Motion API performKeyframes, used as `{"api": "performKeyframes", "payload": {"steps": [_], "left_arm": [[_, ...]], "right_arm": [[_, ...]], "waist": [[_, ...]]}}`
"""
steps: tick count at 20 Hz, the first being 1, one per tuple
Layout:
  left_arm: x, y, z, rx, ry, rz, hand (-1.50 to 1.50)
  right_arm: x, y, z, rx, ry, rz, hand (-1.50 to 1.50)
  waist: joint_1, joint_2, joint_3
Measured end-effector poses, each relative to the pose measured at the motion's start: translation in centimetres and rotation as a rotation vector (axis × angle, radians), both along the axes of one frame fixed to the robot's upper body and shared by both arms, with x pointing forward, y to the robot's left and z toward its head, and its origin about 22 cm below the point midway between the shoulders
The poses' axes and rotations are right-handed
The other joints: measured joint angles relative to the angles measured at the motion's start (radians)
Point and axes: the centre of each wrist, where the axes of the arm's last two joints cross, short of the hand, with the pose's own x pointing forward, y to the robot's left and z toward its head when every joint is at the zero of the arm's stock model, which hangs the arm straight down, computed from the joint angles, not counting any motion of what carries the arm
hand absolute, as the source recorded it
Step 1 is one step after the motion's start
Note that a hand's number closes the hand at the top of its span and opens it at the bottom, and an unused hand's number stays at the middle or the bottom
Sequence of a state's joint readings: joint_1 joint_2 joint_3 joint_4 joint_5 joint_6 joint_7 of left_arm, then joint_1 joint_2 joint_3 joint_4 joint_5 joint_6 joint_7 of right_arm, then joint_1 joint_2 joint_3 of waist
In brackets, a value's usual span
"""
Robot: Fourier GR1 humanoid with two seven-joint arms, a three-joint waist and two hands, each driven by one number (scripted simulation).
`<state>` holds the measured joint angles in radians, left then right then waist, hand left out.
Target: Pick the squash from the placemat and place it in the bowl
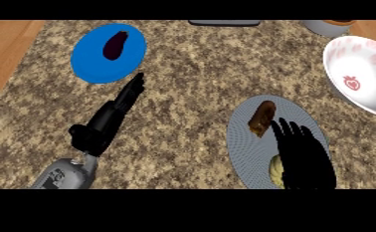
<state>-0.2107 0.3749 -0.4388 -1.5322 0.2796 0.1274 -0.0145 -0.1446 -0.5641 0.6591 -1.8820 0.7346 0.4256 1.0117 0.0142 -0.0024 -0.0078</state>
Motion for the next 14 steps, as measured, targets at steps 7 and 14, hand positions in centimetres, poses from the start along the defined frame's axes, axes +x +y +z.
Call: {"api": "performKeyframes", "payload": {"steps": [7, 14], "left_arm": [[0.0, 0.4, 0.7, -0.014, 0.003, 0.004, 0.00], [-0.1, 0.0, 0.4, -0.008, 0.007, 0.013, 0.00]], "right_arm": [[0.8, 3.2, 0.1, 0.022, 0.050, 0.000, -1.50], [0.1, 4.6, -0.2, -0.034, 0.040, 0.036, -1.50]], "waist": [[-0.003, 0.001, 0.004], [-0.014, 0.000, 0.006]]}}
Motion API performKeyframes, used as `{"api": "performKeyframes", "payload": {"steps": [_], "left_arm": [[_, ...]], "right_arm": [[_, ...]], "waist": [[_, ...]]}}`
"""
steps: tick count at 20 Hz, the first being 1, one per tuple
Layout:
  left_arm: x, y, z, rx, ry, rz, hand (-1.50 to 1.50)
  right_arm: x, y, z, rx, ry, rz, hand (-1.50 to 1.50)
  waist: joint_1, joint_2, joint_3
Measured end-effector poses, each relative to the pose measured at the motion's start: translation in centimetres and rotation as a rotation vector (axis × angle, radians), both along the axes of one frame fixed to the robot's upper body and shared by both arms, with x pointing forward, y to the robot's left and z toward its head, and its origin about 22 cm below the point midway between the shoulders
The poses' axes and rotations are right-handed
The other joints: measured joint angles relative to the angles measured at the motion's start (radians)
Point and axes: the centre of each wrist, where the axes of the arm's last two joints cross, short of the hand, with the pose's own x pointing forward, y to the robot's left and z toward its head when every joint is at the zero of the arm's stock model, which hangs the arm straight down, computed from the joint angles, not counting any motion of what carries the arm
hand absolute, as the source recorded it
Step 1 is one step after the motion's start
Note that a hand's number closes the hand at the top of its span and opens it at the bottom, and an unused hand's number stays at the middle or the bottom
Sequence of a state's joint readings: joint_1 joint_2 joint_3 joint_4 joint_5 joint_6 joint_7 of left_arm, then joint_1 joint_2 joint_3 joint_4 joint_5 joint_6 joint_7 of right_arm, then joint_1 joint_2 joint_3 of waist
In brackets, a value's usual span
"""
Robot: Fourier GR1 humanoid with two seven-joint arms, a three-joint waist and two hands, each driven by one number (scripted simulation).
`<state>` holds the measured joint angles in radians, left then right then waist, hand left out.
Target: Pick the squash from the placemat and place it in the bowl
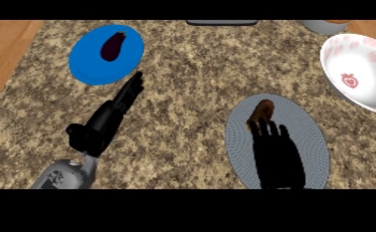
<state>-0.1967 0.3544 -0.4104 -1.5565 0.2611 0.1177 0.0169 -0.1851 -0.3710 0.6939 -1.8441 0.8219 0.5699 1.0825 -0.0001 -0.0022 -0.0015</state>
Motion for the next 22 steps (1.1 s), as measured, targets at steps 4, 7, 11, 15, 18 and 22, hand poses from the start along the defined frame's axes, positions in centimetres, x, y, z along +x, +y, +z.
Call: {"api": "performKeyframes", "payload": {"steps": [4, 7, 11, 15, 18, 22], "left_arm": [[-0.2, 0.4, -0.3, 0.001, -0.002, -0.001, 0.00], [-0.2, 1.0, -0.1, -0.005, 0.001, 0.003, 0.00], [-0.6, 1.1, -0.2, -0.004, -0.003, -0.002, 0.00], [-0.3, 0.9, -0.1, -0.005, -0.005, -0.001, 0.00], [-0.2, 0.7, -0.3, -0.009, 0.002, -0.004, 0.00], [-0.5, 1.2, -0.7, -0.004, -0.005, 0.000, 0.00]], "right_arm": [[-0.3, 1.0, -0.6, -0.048, -0.027, 0.013, -1.50], [-0.9, 0.7, -1.4, -0.099, -0.052, 0.019, -1.50], [-1.1, 0.6, -2.3, -0.165, -0.095, 0.017, -1.50], [-1.1, 0.3, -3.1, -0.202, -0.121, -0.004, -1.50], [-1.2, -0.9, -3.3, -0.216, -0.126, -0.036, -1.50], [-0.6, -1.9, -3.7, -0.223, -0.113, -0.070, -1.50]], "waist": [[0.001, 0.000, 0.000], [-0.001, 0.000, 0.001], [0.000, 0.001, 0.001], [-0.001, 0.001, 0.001], [-0.003, 0.001, 0.001], [-0.001, 0.001, 0.002]]}}
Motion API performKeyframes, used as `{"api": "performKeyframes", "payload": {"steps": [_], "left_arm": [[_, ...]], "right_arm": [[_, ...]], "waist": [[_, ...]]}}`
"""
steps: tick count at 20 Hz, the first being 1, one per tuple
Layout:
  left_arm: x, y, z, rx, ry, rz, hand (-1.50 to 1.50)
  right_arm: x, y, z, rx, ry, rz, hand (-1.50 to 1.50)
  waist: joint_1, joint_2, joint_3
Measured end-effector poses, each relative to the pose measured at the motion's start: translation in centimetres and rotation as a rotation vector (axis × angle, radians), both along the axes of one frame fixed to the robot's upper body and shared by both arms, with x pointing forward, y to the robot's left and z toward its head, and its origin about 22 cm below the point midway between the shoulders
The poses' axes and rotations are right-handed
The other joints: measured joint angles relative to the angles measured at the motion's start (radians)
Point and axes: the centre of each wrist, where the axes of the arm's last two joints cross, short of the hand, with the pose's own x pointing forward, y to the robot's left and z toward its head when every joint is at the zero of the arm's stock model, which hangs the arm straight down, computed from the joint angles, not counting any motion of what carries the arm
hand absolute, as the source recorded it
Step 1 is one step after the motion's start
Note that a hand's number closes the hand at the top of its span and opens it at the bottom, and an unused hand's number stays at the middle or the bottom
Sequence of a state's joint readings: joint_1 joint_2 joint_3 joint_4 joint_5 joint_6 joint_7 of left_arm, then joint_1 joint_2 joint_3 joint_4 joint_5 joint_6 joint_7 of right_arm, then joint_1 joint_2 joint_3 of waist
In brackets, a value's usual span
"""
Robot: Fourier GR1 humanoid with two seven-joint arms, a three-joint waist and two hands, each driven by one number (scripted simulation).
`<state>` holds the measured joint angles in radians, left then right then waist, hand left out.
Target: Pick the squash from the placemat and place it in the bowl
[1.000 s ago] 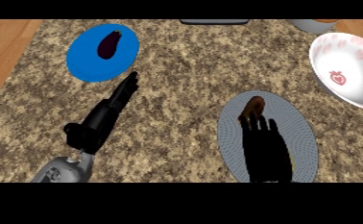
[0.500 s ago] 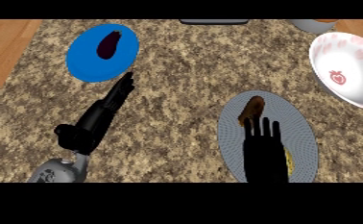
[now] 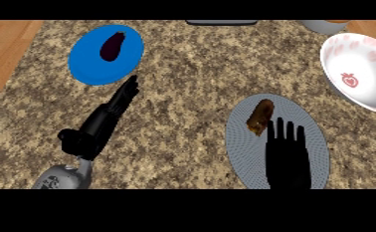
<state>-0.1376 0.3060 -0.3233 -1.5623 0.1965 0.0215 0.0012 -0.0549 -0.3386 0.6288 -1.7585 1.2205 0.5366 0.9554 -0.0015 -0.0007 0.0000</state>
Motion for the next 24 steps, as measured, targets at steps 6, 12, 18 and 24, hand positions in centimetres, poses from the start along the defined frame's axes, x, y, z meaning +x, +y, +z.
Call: {"api": "performKeyframes", "payload": {"steps": [6, 12, 18, 24], "left_arm": [[0.8, -0.6, 0.5, 0.008, 0.006, 0.000, 0.00], [-0.2, -1.1, 0.5, 0.001, 0.006, -0.008, 0.00], [0.0, -0.5, 0.5, 0.003, -0.002, -0.004, 0.00], [0.4, -0.6, 0.4, -0.005, 0.000, -0.004, 0.00]], "right_arm": [[0.8, -1.5, -0.9, -0.003, 0.005, -0.040, -1.50], [2.7, -2.5, -1.6, 0.028, -0.002, -0.023, 1.50], [3.4, -2.7, -2.2, 0.030, -0.076, 0.062, 1.50], [3.5, -3.4, -2.2, 0.048, -0.109, 0.094, 1.50]], "waist": [[0.000, 0.000, 0.000], [0.004, 0.000, 0.000], [0.003, -0.002, -0.003], [0.002, -0.002, -0.003]]}}
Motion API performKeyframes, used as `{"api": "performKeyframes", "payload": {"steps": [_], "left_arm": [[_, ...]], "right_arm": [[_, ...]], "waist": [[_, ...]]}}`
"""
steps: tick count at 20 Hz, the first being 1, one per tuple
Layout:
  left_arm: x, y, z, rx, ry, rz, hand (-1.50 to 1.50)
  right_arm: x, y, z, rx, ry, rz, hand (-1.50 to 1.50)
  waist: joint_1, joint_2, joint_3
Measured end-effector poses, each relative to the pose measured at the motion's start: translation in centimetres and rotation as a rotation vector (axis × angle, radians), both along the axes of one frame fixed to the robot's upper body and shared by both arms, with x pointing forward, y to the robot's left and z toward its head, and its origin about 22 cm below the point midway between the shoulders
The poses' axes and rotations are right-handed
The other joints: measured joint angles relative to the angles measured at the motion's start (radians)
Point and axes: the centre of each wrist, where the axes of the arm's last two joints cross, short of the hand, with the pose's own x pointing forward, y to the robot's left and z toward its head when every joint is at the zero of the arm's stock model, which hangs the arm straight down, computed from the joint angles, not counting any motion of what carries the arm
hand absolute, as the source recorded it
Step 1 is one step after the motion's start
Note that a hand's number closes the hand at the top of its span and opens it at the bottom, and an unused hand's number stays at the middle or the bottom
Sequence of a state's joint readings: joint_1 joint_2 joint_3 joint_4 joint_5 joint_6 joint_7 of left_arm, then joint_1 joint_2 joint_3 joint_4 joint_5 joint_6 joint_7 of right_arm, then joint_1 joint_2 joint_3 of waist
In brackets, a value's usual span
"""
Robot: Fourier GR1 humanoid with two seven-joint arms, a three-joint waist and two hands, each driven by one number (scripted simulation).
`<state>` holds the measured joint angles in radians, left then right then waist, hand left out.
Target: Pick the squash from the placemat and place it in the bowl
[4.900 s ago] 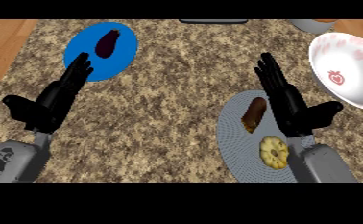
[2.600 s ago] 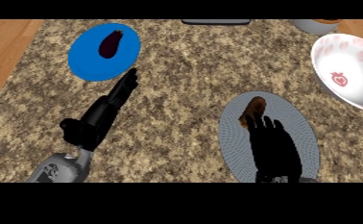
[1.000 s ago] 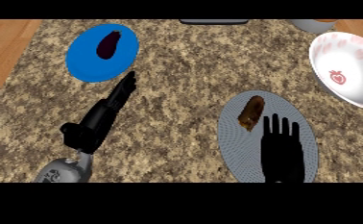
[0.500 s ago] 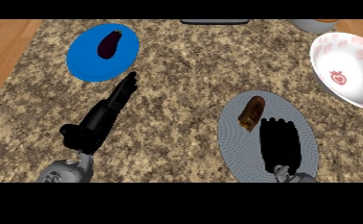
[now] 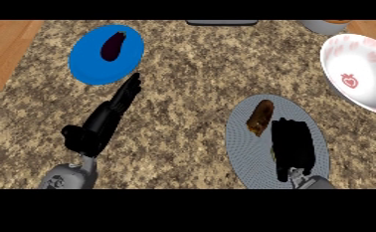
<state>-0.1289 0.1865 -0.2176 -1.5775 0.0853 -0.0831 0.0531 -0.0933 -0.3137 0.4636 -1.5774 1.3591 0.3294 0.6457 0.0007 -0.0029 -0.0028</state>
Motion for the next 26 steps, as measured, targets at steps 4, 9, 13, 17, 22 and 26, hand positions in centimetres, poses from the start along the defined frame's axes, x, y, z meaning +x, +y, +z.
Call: {"api": "performKeyframes", "payload": {"steps": [4, 9, 13, 17, 22, 26], "left_arm": [[0.0, -0.6, 0.4, -0.006, -0.003, -0.008, 0.00], [-0.1, -0.4, 0.4, 0.001, 0.000, -0.008, 0.00], [-0.2, 0.0, 0.5, 0.004, -0.001, -0.003, 0.00], [-0.2, 0.4, 0.0, 0.005, -0.001, 0.005, 0.00], [0.0, 0.3, 0.1, 0.008, 0.004, 0.011, 0.00], [0.3, 0.1, -0.1, 0.010, 0.003, 0.003, 0.00]], "right_arm": [[2.3, -2.1, 1.2, 0.187, 0.046, 0.046, 1.50], [6.1, -5.3, 2.1, 0.363, 0.059, 0.088, 1.50], [7.7, -7.0, 3.7, 0.362, -0.074, 0.068, 1.50], [8.6, -7.3, 7.2, 0.418, -0.273, 0.066, 1.50], [8.8, -8.0, 12.0, 0.576, -0.501, 0.055, 1.50], [9.4, -10.4, 14.0, 0.672, -0.605, 0.011, 1.50]], "waist": [[0.005, 0.004, 0.002], [0.010, 0.006, 0.003], [0.006, 0.004, 0.003], [0.000, 0.003, 0.003], [-0.008, 0.000, 0.003], [-0.004, 0.002, 0.003]]}}
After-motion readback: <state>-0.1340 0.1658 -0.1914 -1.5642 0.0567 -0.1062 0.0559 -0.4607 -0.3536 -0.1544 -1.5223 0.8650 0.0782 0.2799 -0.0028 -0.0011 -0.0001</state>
